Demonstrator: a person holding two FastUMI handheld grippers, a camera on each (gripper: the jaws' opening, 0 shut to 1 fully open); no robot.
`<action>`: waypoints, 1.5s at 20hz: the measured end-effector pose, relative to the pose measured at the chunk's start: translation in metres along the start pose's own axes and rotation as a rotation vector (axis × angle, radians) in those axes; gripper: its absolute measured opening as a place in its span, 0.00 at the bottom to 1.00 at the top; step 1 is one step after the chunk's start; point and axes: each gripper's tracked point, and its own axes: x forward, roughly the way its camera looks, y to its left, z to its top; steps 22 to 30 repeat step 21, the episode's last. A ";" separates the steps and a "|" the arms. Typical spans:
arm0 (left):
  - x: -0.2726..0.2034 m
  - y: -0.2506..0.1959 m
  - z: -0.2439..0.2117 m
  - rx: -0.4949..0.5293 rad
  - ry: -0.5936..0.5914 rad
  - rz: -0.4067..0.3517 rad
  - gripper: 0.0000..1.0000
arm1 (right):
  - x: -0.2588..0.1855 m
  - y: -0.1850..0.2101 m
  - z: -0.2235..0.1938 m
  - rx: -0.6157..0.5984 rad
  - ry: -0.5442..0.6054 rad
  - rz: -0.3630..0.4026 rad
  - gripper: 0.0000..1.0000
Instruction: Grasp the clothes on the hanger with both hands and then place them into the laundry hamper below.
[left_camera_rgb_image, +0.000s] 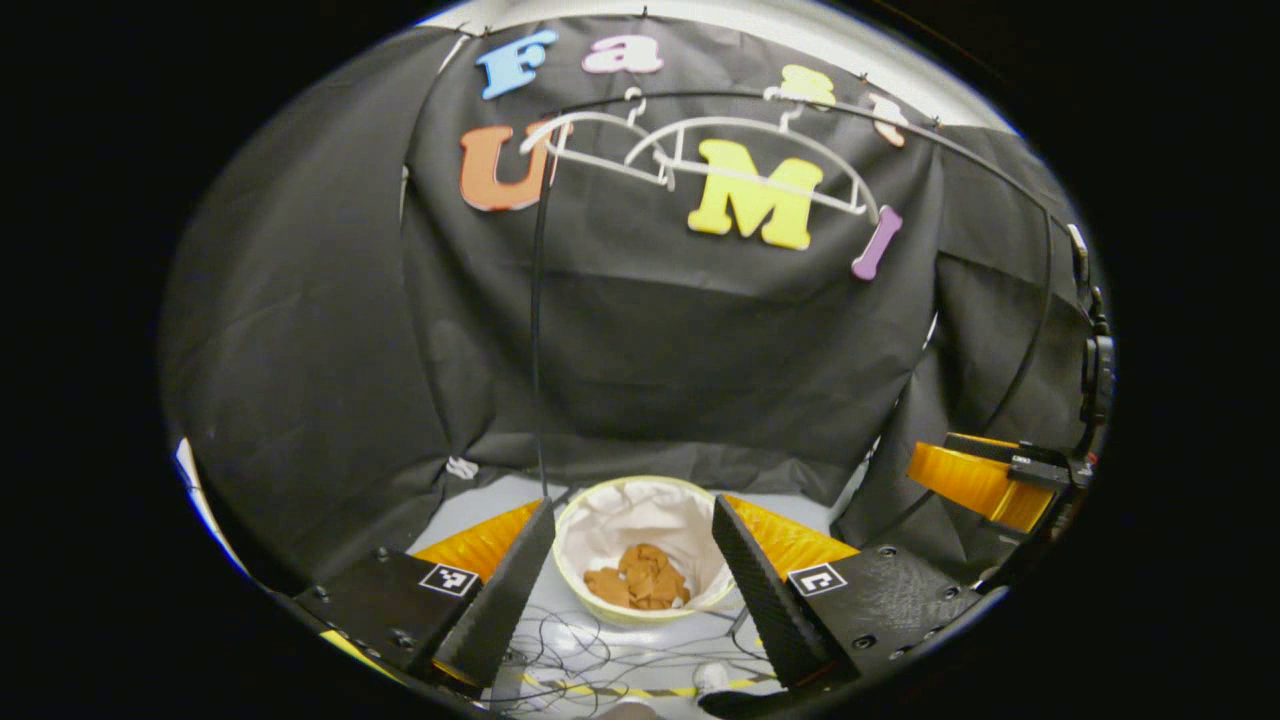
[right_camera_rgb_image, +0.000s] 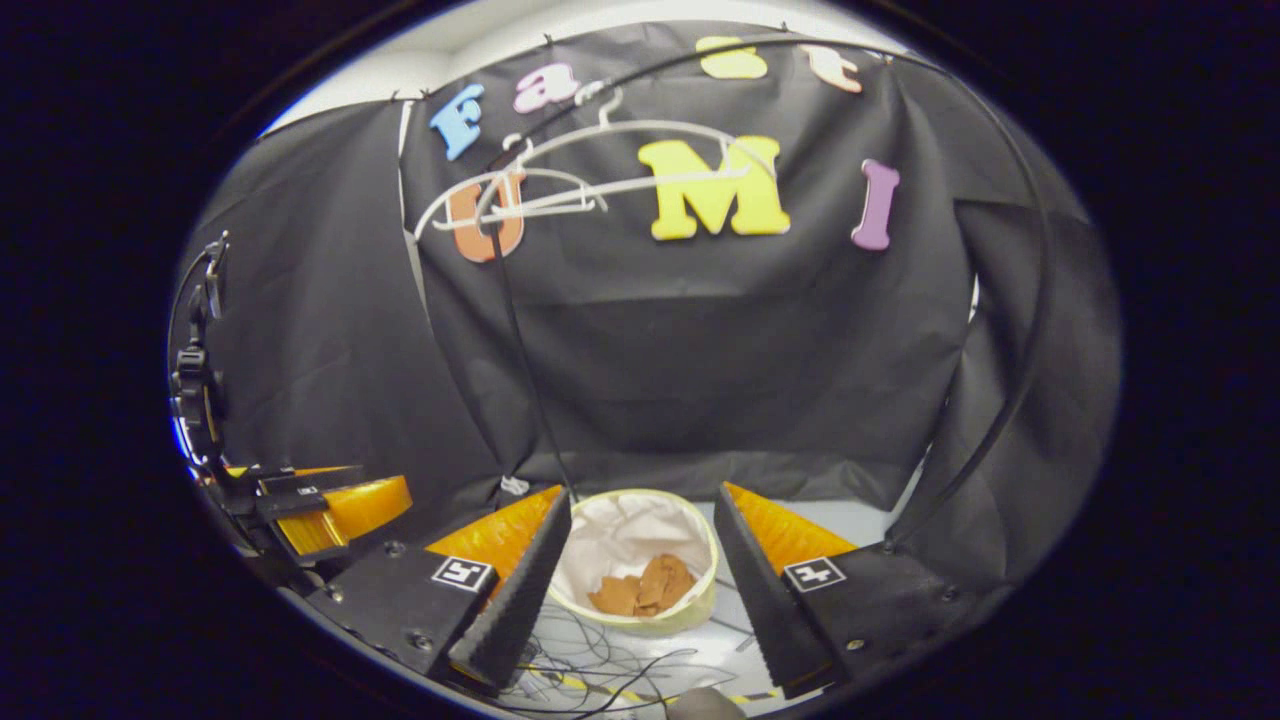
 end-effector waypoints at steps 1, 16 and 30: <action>-0.011 -0.003 0.014 0.003 -0.039 -0.006 1.00 | -0.011 -0.002 0.014 -0.002 -0.038 0.000 0.95; -0.229 -0.144 0.110 0.103 -0.426 0.072 1.00 | -0.279 -0.105 0.115 -0.021 -0.522 0.091 0.98; -0.271 -0.147 0.094 0.161 -0.456 0.189 1.00 | -0.305 -0.121 0.106 -0.001 -0.519 0.101 1.00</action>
